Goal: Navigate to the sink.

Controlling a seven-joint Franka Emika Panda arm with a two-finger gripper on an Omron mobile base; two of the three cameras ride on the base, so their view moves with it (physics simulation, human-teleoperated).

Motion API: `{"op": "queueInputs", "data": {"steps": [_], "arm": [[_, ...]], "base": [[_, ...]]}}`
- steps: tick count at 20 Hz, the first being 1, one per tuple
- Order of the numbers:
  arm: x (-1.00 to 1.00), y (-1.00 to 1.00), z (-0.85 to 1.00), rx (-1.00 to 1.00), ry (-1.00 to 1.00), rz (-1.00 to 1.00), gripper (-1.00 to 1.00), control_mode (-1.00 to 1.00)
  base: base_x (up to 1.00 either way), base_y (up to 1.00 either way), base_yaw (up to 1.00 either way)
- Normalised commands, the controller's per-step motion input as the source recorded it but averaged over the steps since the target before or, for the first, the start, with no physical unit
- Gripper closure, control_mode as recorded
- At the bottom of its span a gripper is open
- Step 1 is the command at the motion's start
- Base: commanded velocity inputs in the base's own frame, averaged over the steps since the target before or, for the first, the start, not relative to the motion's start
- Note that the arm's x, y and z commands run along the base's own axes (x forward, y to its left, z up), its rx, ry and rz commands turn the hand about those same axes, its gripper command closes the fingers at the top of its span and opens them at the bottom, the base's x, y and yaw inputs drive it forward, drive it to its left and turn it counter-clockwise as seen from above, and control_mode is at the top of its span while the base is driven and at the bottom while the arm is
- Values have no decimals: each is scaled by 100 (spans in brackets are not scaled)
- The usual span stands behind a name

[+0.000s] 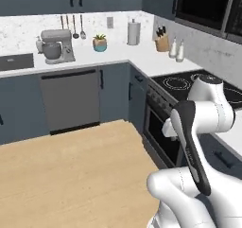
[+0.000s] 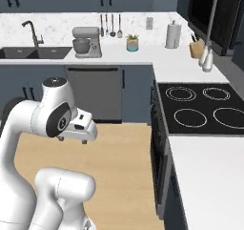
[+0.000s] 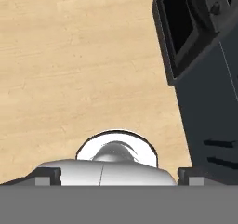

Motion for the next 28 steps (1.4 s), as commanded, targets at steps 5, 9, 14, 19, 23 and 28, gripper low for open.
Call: {"op": "queueInputs", "data": {"steps": [5,9,14,19,23,28], "arm": [[0,0,0,0,0,0,-100,100],[0,0,0,0,0,0,-100,100],[0,0,0,0,0,0,-100,100],[0,0,0,0,0,0,-100,100],[0,0,0,0,0,0,-100,100],[0,0,0,0,0,0,-100,100]], "base": [[82,65,36],[88,85,18],[94,100,6],[84,100,0],[75,100,0],[73,99,0]]}}
